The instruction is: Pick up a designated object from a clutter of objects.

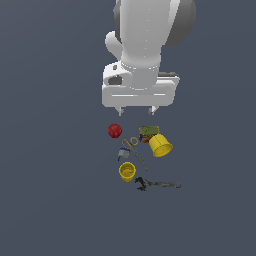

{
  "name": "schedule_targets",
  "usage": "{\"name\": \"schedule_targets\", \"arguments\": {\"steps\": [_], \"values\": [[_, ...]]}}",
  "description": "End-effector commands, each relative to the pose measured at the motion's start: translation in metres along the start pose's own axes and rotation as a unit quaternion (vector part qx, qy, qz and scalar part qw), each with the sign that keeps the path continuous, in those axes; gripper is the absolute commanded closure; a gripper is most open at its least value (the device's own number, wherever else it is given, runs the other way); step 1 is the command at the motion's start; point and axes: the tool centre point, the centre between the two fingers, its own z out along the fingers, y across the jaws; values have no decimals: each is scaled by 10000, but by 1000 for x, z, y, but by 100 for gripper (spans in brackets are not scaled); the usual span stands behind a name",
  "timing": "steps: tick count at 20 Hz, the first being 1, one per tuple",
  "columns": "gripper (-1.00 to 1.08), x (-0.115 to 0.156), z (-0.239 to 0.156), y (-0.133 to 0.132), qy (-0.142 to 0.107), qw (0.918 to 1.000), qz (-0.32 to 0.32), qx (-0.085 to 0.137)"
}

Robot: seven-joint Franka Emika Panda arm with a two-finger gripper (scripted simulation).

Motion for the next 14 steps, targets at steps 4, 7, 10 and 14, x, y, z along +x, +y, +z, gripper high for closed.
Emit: {"name": "schedule_targets", "arguments": {"steps": [4,7,10,14], "values": [[-92,1,0,1,4,10000,-11,4],[-92,3,-2,6,17,10000,-38,17],[-92,5,-4,10,31,10000,-47,31],[-92,5,-5,12,36,10000,-31,38]]}}
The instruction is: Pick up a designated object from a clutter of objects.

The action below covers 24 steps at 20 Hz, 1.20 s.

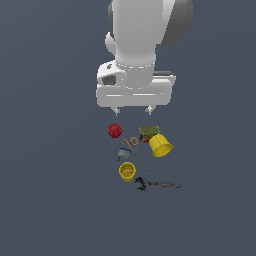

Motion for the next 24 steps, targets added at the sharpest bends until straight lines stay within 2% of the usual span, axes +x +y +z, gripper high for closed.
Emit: {"name": "schedule_targets", "arguments": {"steps": [1,8,15,19,24], "values": [[-92,0,0,0,0,10000,-7,0],[-92,8,7,-3,-10,9997,-258,-26],[-92,26,25,-10,-38,9959,-898,-83],[-92,41,42,-17,-64,9895,-1438,-116],[-92,61,68,-28,-101,9749,-2219,-144]]}}
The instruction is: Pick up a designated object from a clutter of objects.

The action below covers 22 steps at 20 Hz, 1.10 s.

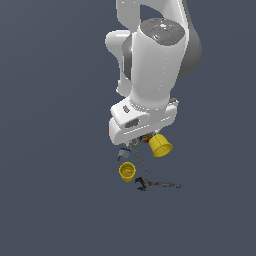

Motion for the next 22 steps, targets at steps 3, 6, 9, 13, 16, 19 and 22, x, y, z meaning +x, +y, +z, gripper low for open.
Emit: {"name": "schedule_targets", "arguments": {"steps": [3,6,9,13,16,19,22], "values": [[-92,21,25,-4,-25,9974,-723,-13],[-92,33,42,-7,-37,9928,-1197,-12],[-92,46,60,-10,-45,9860,-1667,-3],[-92,61,85,-16,-47,9736,-2282,18],[-92,71,104,-21,-43,9619,-2734,40],[-92,81,123,-26,-32,9482,-3176,66],[-92,90,143,-32,-15,9330,-3597,95]]}}
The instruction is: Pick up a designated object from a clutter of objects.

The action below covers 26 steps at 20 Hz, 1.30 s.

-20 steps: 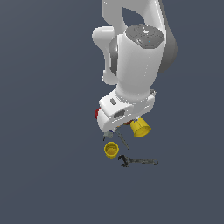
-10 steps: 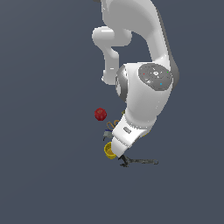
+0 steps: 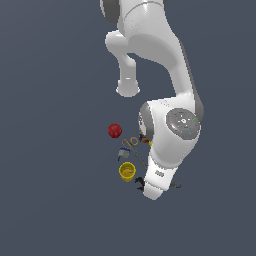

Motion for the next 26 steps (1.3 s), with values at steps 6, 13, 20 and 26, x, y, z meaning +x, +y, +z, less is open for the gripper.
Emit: {"name": "schedule_targets", "arguments": {"steps": [6,13,20,26], "values": [[-92,21,41,2,60,9957,-920,43],[-92,30,62,1,99,9906,-1366,65],[-92,31,67,1,105,9896,-1436,73],[-92,32,85,0,105,9894,-1445,71]]}}
